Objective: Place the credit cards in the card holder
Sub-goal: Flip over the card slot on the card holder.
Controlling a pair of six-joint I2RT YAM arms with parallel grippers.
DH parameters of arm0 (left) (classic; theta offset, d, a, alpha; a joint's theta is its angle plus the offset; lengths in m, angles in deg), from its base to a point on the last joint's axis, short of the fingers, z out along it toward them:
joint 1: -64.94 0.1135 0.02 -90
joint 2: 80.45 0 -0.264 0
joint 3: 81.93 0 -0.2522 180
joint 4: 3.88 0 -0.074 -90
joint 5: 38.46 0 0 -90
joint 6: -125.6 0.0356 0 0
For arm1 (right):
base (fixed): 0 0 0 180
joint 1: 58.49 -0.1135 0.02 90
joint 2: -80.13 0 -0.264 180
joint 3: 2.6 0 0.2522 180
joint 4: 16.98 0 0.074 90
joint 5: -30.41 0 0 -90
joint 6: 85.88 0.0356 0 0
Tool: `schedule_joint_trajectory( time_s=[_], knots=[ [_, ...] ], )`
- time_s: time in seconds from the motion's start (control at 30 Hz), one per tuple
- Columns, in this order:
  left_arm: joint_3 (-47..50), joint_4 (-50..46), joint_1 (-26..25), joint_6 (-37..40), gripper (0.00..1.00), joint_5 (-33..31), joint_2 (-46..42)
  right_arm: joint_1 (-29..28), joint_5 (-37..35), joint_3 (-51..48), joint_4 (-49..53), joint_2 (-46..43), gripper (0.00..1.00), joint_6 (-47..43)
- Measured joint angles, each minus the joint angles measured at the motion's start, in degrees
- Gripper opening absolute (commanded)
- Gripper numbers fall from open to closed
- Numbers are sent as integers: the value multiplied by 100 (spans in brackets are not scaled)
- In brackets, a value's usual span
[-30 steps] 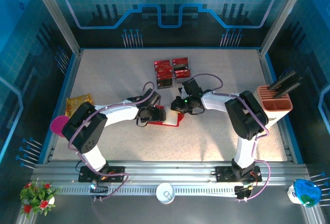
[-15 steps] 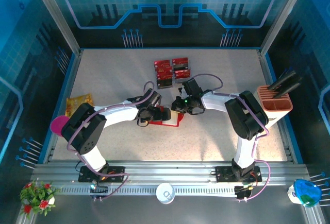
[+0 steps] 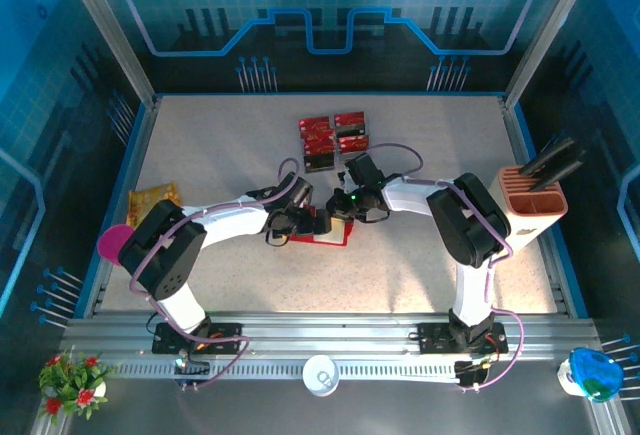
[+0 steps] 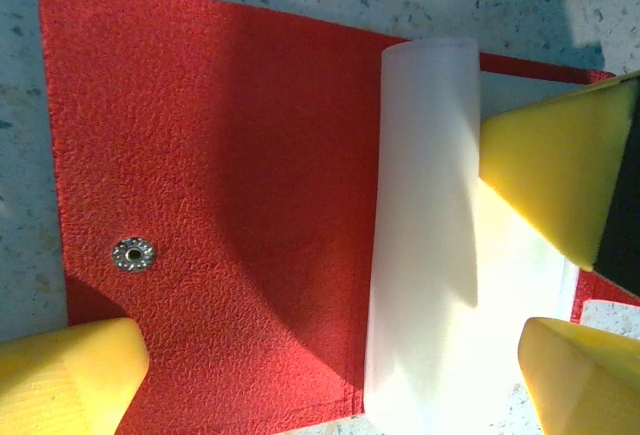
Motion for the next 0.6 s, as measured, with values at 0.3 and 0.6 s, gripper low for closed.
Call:
schedule_joint_trajectory(
  time_s=[0.3, 0.6],
  knots=[
    [11, -63, 0, 120, 81, -153, 55, 0, 22, 33, 7, 11, 12, 26],
    [37, -107, 7, 170, 72, -236, 81, 2, 20, 63, 48, -9, 24, 142]
  ],
)
